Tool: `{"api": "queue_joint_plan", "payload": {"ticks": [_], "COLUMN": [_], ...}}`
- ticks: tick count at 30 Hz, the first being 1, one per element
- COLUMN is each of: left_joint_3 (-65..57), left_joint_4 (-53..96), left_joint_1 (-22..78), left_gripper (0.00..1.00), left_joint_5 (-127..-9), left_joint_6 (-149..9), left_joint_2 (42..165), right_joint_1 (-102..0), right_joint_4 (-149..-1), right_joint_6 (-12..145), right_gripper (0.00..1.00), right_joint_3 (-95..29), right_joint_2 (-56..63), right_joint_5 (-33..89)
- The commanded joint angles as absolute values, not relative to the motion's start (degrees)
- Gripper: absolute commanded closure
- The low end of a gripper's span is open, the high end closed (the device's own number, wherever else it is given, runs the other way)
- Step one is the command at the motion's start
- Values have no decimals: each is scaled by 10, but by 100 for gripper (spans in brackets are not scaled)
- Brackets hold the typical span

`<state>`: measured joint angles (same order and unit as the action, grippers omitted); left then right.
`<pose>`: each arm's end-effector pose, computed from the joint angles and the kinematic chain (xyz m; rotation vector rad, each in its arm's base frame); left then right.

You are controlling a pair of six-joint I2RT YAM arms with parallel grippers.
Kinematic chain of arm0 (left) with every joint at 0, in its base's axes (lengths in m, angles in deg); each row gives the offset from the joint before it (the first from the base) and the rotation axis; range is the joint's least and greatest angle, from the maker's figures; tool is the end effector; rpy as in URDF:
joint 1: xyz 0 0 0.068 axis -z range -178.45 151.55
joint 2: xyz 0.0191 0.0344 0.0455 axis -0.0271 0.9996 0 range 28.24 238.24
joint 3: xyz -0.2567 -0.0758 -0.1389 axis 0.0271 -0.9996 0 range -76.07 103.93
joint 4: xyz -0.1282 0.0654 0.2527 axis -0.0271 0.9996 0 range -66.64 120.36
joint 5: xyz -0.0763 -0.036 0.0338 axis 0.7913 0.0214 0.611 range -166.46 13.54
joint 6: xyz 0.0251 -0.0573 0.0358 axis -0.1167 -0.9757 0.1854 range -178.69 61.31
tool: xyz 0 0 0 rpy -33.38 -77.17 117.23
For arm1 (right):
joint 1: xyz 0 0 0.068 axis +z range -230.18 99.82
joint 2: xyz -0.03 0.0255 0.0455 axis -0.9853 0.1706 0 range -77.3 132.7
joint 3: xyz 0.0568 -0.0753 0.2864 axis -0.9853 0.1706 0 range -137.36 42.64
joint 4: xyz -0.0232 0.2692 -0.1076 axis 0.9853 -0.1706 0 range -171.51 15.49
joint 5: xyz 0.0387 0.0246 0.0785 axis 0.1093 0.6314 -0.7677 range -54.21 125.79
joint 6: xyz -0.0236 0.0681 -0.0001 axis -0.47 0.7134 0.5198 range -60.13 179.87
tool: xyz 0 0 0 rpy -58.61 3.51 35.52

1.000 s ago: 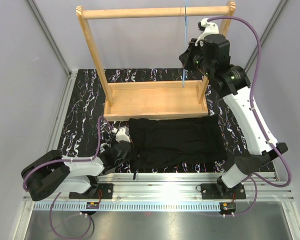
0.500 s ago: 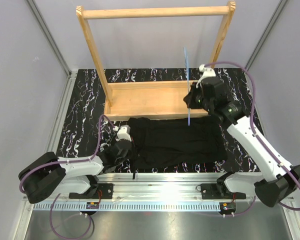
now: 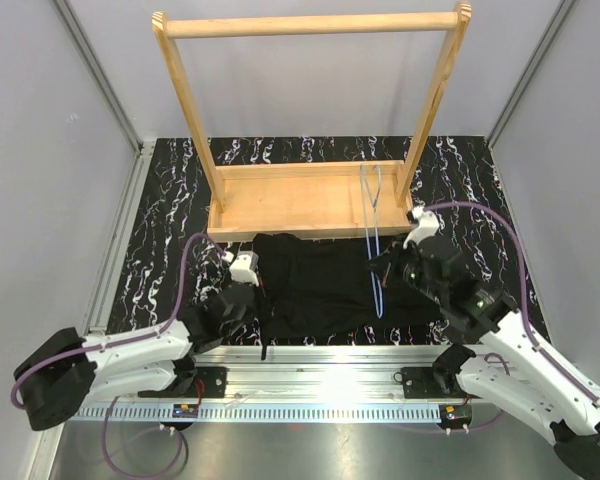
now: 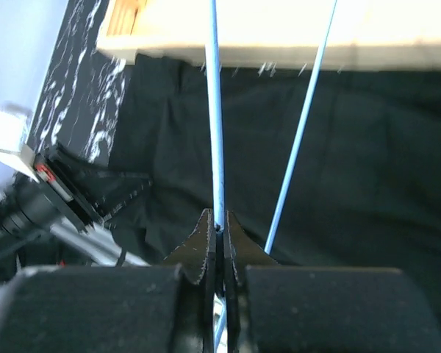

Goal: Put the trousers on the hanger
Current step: Grab a hanger with the right arm, then place trousers on hanger

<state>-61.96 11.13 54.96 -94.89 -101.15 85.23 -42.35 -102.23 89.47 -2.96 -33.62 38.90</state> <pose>0.1436 -0.1618 0.1492 0.0072 2.1484 -0.6722 0.1615 0.1212 0.3275 -0.1143 2.0866 0.6802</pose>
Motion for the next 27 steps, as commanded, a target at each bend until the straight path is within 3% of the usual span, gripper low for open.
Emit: {"api": "queue_joint_plan", "payload": {"ticks": [1,9,17,27], "left_joint_3": [-638,-655,-611,-537], "left_joint_4": [112,134,160,200], "left_joint_1": [562,600,650,706], "left_gripper": [100,100,100,100], "left_joint_5": [-981,-1003,-1027,-1053], "left_joint_6": [-975,-983,-983,-961], "left_joint_2": [798,738,740,721], "right_joint_1": [-392,-310,-216,-188], "right_joint_4": [-967,-884,-796,-759], "right_joint_6": [948,1012,1027,1047], "right_gripper": [100,100,100,100], "right_joint_3": [29,131,138,151], "right_joint_2": [-367,-385,-293,-240], "right_joint_5": [378,418,472,491]}}
